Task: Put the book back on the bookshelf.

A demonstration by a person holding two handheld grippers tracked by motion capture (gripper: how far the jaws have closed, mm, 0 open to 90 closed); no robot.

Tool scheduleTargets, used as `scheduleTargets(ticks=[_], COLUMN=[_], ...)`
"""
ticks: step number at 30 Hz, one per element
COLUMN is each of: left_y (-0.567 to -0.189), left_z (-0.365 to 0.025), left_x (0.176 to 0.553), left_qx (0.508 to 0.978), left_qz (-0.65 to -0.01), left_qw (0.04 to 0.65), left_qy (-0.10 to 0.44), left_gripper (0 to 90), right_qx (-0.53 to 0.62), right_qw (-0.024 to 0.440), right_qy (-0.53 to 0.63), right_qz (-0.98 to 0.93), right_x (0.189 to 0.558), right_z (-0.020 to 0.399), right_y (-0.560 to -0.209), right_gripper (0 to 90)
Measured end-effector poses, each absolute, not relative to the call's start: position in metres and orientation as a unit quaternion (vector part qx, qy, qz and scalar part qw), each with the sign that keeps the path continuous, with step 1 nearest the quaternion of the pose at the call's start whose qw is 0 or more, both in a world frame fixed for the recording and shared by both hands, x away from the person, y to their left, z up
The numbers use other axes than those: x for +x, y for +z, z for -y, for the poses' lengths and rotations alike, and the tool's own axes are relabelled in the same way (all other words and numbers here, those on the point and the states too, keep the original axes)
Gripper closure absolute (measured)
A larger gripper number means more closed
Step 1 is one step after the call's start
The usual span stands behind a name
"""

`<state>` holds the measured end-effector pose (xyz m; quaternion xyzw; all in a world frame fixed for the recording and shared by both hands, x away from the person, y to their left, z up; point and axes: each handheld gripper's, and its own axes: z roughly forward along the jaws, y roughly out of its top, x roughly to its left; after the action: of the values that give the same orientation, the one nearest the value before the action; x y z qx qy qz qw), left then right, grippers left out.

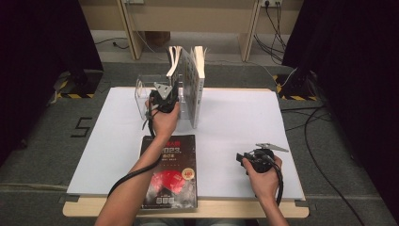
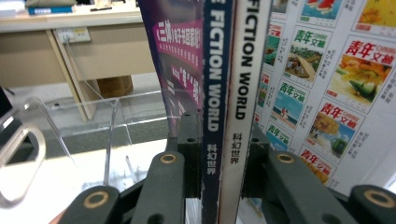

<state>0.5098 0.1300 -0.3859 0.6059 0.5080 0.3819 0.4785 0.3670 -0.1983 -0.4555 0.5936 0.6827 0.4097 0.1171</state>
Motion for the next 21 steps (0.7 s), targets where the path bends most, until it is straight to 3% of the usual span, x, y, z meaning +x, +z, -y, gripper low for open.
scheduleTargets(ticks=[21], left_y=[-0.3890], left_z=[-0.1328], left_x=[0.5058], left_qx=[0.613], left_qz=[-0.500], left_qw=[0.490], left_qy=[0.366], left_gripper=[69.1], right_qx=[0.591], right_qw=[0.118], right_qy=[0.408], right_qz=[-0.685], right_x=[0.3668], right_z=[0.1967], right_y=[-0.4562], right_gripper=[62.2])
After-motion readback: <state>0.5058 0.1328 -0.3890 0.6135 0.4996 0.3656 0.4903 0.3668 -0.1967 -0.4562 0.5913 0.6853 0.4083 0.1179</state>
